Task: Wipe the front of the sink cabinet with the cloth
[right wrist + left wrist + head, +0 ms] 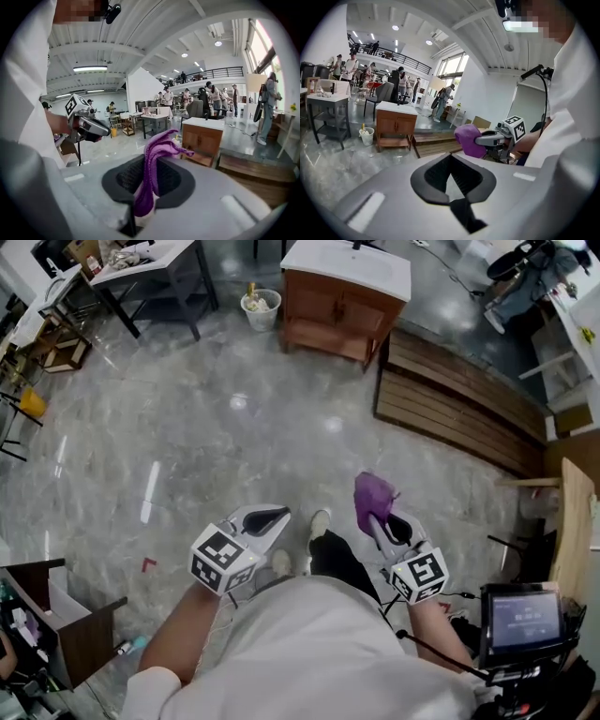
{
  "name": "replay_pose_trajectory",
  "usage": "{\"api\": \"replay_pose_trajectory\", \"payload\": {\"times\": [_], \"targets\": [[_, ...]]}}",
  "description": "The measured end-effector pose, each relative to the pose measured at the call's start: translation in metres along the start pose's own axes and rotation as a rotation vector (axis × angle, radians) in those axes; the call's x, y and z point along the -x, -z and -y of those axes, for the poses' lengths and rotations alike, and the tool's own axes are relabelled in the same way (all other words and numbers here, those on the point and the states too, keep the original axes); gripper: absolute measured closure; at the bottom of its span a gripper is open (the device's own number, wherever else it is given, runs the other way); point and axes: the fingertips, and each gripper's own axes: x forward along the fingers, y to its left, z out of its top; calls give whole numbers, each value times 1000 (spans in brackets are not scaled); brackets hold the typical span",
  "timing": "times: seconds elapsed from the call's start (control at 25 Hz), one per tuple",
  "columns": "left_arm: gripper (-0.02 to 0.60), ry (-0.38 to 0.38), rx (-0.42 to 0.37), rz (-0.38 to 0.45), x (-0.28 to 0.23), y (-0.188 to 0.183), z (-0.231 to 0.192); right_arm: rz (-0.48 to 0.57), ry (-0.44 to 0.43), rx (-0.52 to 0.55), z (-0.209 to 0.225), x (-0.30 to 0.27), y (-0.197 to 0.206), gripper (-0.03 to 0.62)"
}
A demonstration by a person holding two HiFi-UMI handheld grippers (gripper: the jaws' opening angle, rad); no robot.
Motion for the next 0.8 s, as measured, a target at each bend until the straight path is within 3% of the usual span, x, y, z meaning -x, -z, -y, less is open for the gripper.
{"api": "replay_pose_trajectory", "payload": {"times": [0.16, 0.32, 0.44, 0.56, 0.8], "targets": [[575, 31, -13, -8, -40, -23, -44, -6, -12, -10, 46, -52, -12, 539], [575, 41, -40, -16, -83, -76, -82, 27, -55, -1, 106, -109, -49, 539], [575, 3, -79, -23, -122, -115, -123, 54, -82, -7, 154, -152, -68, 539], [575, -30, -67, 12, -161, -151, -158, 56, -104, 19, 203, -189, -80, 539], [575, -26, -73, 7, -198, -176, -218, 60, -71, 3, 252, -249, -92, 539]]}}
